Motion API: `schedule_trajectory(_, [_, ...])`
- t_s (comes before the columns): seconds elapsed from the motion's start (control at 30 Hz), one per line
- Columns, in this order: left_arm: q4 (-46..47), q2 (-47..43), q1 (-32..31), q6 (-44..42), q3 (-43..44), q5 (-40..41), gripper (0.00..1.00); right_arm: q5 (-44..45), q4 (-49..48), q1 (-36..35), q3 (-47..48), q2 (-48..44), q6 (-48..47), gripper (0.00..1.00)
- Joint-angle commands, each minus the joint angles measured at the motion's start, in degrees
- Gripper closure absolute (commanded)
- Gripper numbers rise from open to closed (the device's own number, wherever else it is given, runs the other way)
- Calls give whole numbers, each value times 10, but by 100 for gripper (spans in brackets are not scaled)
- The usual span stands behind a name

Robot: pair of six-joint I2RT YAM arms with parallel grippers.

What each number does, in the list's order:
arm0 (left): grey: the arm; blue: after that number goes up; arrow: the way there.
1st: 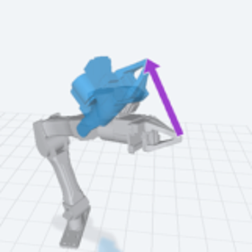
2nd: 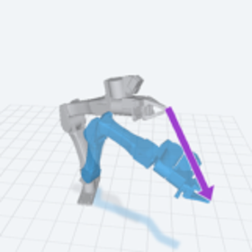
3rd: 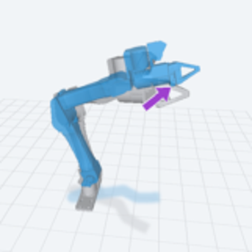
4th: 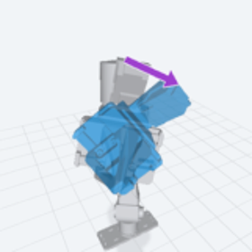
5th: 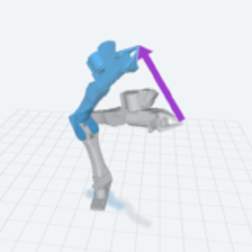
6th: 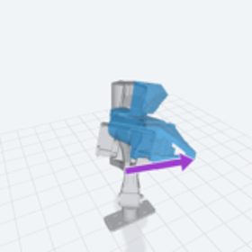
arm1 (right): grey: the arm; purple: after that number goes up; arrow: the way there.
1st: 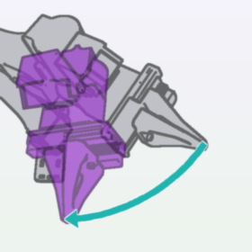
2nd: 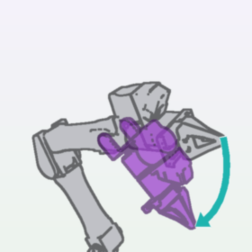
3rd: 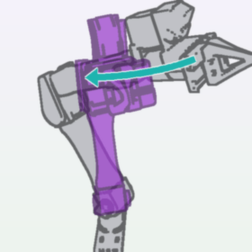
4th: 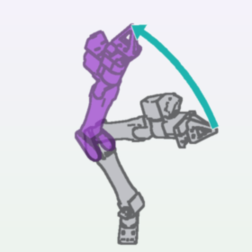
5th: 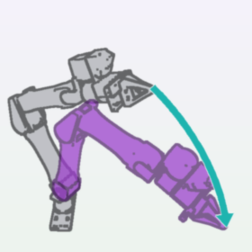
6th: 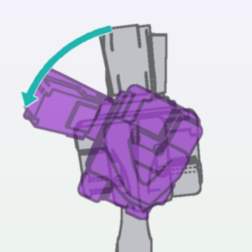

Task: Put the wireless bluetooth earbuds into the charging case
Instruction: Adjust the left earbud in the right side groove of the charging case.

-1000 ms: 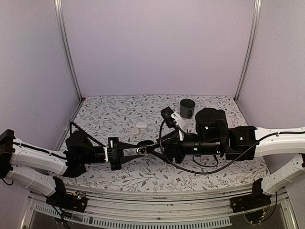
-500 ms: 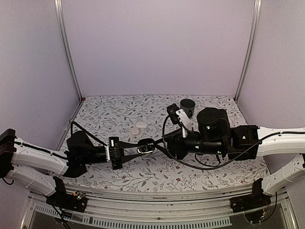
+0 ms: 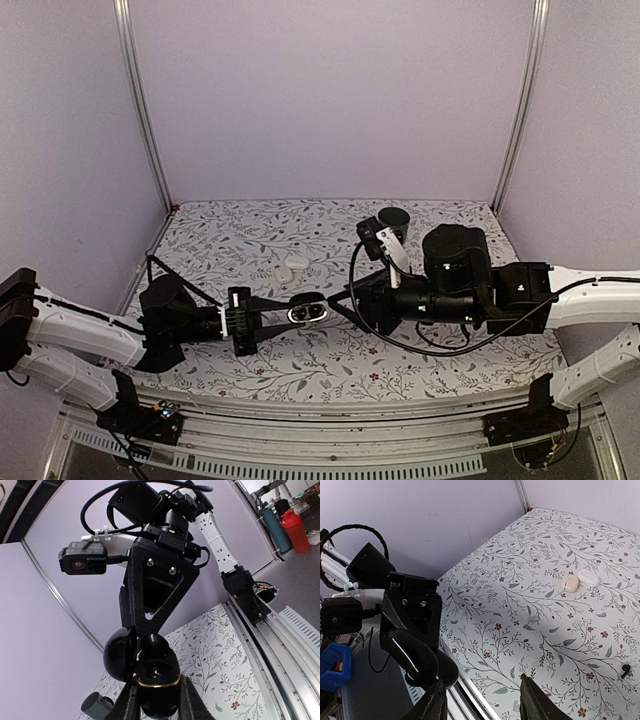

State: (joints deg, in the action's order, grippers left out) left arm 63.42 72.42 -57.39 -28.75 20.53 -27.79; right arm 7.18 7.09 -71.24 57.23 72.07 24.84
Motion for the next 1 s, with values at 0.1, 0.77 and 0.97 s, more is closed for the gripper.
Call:
schedule_trajectory(0.1, [5, 31, 6, 40, 26, 22, 100, -14, 33, 2, 13, -10, 25, 54])
schedule_trajectory(0.77, [-24, 118, 20, 205, 74, 72, 100, 10, 222, 36, 115, 62, 246, 65])
schedule_trajectory(0.97, [-25, 136, 21, 216, 79, 72, 100, 12, 239, 37, 158, 99, 243, 68])
